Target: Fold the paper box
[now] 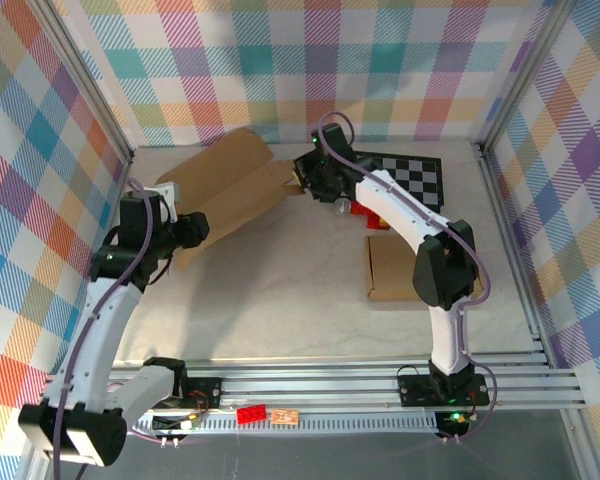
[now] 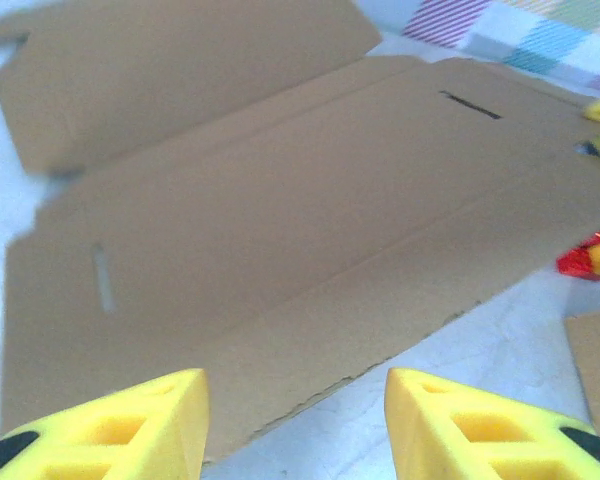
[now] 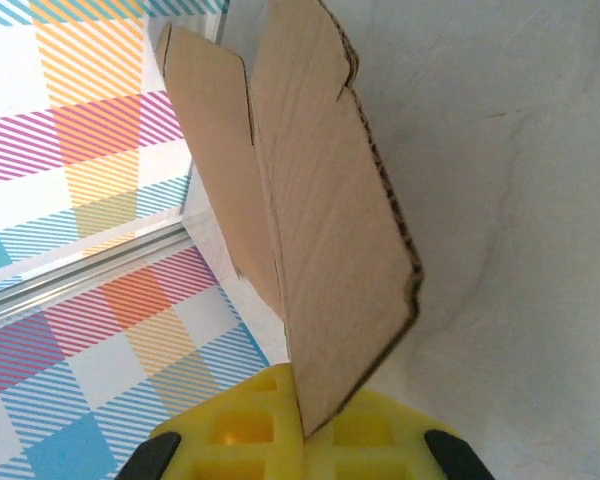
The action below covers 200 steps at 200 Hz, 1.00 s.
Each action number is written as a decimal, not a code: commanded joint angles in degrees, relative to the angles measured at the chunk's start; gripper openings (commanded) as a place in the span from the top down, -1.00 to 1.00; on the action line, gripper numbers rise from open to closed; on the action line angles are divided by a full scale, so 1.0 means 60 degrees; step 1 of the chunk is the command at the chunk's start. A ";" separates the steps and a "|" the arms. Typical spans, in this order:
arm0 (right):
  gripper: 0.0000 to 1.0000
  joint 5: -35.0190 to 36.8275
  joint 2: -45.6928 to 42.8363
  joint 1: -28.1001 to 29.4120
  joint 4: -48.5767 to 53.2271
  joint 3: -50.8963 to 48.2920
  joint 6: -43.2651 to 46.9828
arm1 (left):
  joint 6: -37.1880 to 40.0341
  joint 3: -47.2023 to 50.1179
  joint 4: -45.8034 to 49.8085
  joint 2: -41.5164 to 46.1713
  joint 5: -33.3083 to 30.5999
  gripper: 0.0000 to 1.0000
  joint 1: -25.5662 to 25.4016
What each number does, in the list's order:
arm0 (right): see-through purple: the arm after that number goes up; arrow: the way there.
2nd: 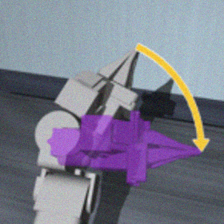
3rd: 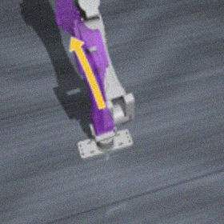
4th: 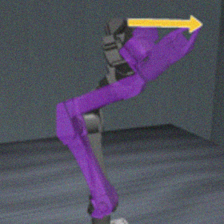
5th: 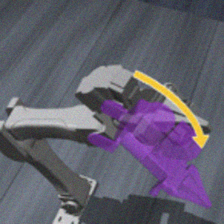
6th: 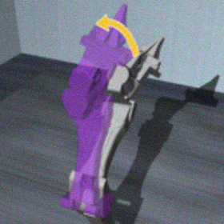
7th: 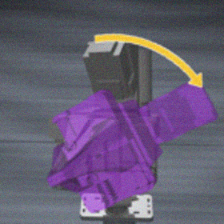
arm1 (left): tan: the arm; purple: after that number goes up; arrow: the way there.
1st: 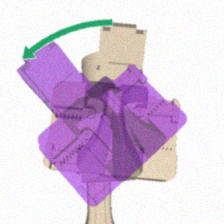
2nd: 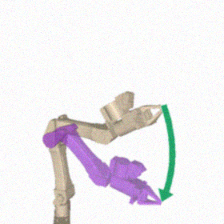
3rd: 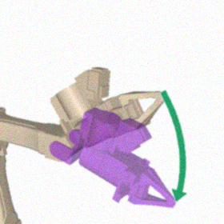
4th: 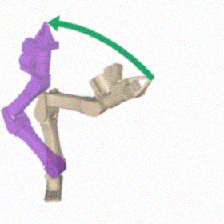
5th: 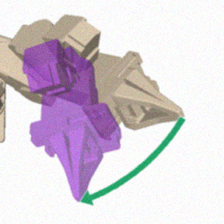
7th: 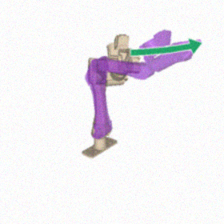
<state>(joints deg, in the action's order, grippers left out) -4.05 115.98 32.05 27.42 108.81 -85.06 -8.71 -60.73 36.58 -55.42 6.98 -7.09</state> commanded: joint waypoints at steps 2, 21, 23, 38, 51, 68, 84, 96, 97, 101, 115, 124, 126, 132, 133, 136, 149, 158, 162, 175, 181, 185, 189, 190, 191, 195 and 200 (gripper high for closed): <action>1.00 -0.1168 -0.0019 -0.0455 0.1473 0.0706 0.0711 | 0.1505 0.0198 0.0533 0.0588 0.0805 0.03 -0.0425; 1.00 -0.1626 0.0135 -0.0841 0.2196 0.1430 0.1003 | 0.2385 0.0468 0.1003 0.0936 0.1014 0.02 -0.0825; 1.00 -0.1665 0.0148 -0.0873 0.2249 0.1485 0.1006 | 0.2494 0.0487 0.1036 0.0969 0.1007 0.02 -0.0898; 1.00 -0.1920 0.0192 -0.1069 0.2572 0.1823 0.1089 | 0.3129 0.0721 0.1223 0.1223 0.0705 -0.01 -0.1442; 1.00 -0.2067 0.0259 -0.1178 0.2843 0.2084 0.1122 | 0.3524 0.0852 0.1272 0.1283 0.0262 -0.05 -0.2072; 1.00 -0.2196 0.0335 -0.1261 0.3116 0.2237 0.1129 | 0.3931 0.1007 0.1209 0.1140 -0.0623 -0.07 -0.3051; 1.00 -0.2325 0.0342 -0.1325 0.3204 0.2243 0.1019 | 0.4281 0.1210 0.1025 0.0874 -0.1497 -0.12 -0.3964; 1.00 -0.2334 0.0340 -0.1365 0.3315 0.2297 0.0957 | 0.4458 0.1353 0.0825 0.0602 -0.2088 -0.19 -0.4551; 1.00 -0.2338 0.0334 -0.1361 0.3328 0.2305 0.0953 | 0.4471 0.1372 0.0807 0.0583 -0.2139 -0.23 -0.4599; 1.00 -0.2342 0.0340 -0.1379 0.3377 0.2334 0.0946 | 0.4508 0.1411 0.0720 0.0472 -0.2352 -0.30 -0.4801; 1.00 -0.2313 0.0342 -0.1400 0.3549 0.2420 0.0908 | 0.4640 0.1626 0.0295 0.0164 -0.3205 -0.34 -0.5381; 1.00 -0.2340 0.0342 -0.1416 0.3603 0.2442 0.0897 | 0.4589 0.1752 -0.0020 -0.0064 -0.4238 -0.35 -0.5681; 1.00 -0.2349 0.0335 -0.1420 0.3611 0.2441 0.0895 | 0.4540 0.1763 -0.0088 -0.0102 -0.4448 -0.35 -0.5712; 1.00 -0.2381 0.0335 -0.1431 0.3654 0.2448 0.0890 | 0.4446 0.1786 -0.0277 -0.0215 -0.4818 -0.36 -0.5732; 1.00 -0.2383 0.0338 -0.1438 0.3658 0.2454 0.0890 | 0.4443 0.1801 -0.0294 -0.0236 -0.4866 -0.36 -0.5732; 1.00 -0.2393 0.0342 -0.1443 0.3669 0.2470 0.0895 | 0.4464 0.1812 -0.0420 -0.0273 -0.5009 -0.37 -0.5732; 1.00 -0.2422 0.0314 -0.1468 0.3748 0.2457 0.0897 | 0.4441 0.1824 -0.0859 -0.0453 -0.5819 -0.39 -0.5723; 1.00 -0.2415 0.0287 -0.1473 0.3772 0.2424 0.0898 | 0.4521 0.1830 -0.1103 -0.0581 -0.6151 -0.39 -0.5716; 1.00 -0.2415 0.0284 -0.1475 0.3790 0.2429 0.0902 | 0.4565 0.1840 -0.1160 -0.0662 -0.6210 -0.38 -0.5716; 1.00 -0.2426 0.0284 -0.1501 0.3838 0.2417 0.0882 | 0.4755 0.1831 -0.1248 -0.0926 -0.6053 -0.33 -0.5695; 1.00 -0.2442 0.0284 -0.1512 0.3838 0.2418 0.0874 | 0.4743 0.1817 -0.1248 -0.1046 -0.6062 -0.28 -0.5703; 1.00 -0.2458 0.0297 -0.1518 0.3831 0.2438 0.0856 | 0.4723 0.1828 -0.1248 -0.1117 -0.6094 -0.23 -0.5702; 1.00 -0.2472 0.0287 -0.1526 0.3844 0.2434 0.0836 | 0.4718 0.1825 -0.1248 -0.1154 -0.6131 -0.18 -0.5692; 1.00 -0.2473 0.0293 -0.1537 0.3849 0.2432 0.0833 | 0.4718 0.1828 -0.1248 -0.1152 -0.6145 -0.16 -0.5697; 1.00 -0.2473 0.0296 -0.1535 0.3851 0.2431 0.0832 | 0.4718 0.1836 -0.1248 -0.1165 -0.6152 -0.14 -0.5700; 1.00 -0.2474 0.0298 -0.1534 0.3853 0.2438 0.0831 | 0.4708 0.1832 -0.1231 -0.1160 -0.6190 -0.03 -0.5702; 1.00 -0.2474 0.0298 -0.1547 0.3867 0.2432 0.0837 | 0.4693 0.1842 -0.1265 -0.1128 -0.6237 0.12 -0.5703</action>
<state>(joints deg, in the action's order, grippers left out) -17.30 117.32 23.24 49.01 121.51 -79.88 18.90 -49.84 31.29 -61.65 -25.93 -41.19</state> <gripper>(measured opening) 0.058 0.550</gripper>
